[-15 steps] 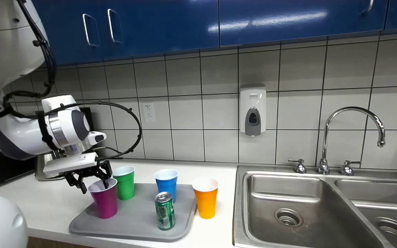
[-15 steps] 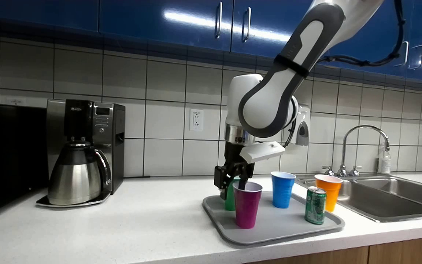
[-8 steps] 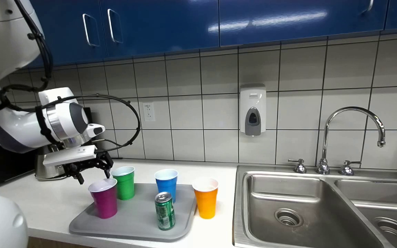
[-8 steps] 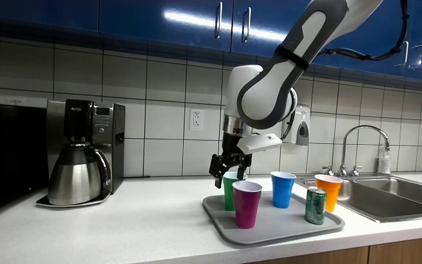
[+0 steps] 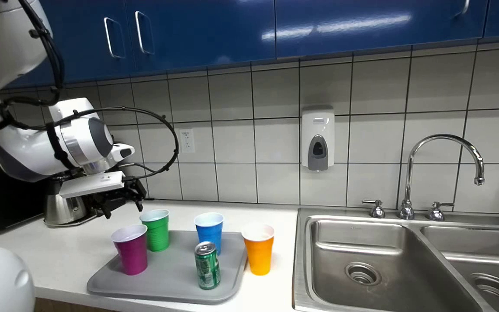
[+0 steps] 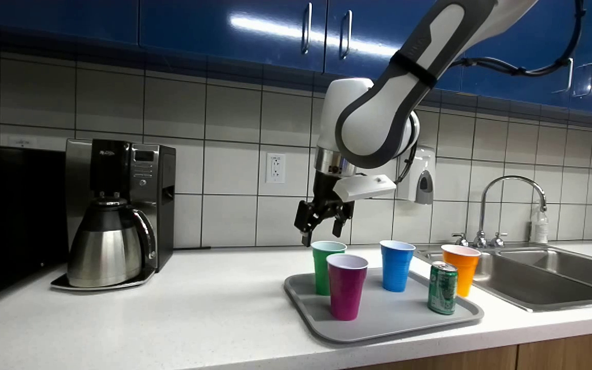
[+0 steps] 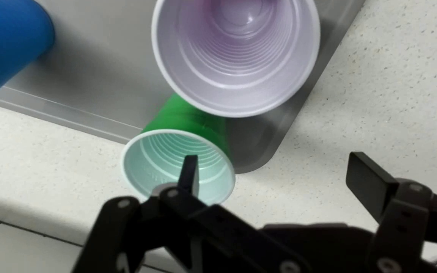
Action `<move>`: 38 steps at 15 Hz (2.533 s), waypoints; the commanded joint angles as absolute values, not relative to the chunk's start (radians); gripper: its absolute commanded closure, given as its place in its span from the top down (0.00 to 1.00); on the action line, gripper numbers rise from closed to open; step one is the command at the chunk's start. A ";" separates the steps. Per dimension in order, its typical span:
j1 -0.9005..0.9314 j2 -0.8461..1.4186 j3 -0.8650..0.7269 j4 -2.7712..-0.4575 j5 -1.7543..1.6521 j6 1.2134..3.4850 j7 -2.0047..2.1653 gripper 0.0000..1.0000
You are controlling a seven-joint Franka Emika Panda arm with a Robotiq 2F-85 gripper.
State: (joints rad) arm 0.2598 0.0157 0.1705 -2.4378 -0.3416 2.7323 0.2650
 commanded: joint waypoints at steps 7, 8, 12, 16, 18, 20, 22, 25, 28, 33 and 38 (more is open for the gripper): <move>0.226 -0.071 0.094 -2.420 -0.480 2.664 0.494 1.00; 0.223 -0.081 0.087 -2.421 -0.488 2.659 0.511 1.00; 0.165 -0.115 0.110 -2.423 -0.491 2.640 0.553 1.00; 0.114 -0.143 0.110 -2.426 -0.478 2.622 0.552 1.00; 0.091 -0.157 0.105 -2.428 -0.463 2.606 0.536 1.00; 0.078 -0.171 0.093 -2.435 -0.400 2.600 0.482 1.00; 0.063 -0.184 0.080 -2.437 -0.345 2.587 0.434 1.00; 0.057 -0.195 0.040 -2.436 -0.193 2.572 0.268 1.00; 0.043 -0.191 -0.010 -2.412 -0.081 2.524 0.104 1.00; 0.015 -0.168 -0.039 -2.404 -0.051 2.513 0.022 1.00; 0.010 -0.168 -0.046 -2.399 -0.047 2.501 -0.002 1.00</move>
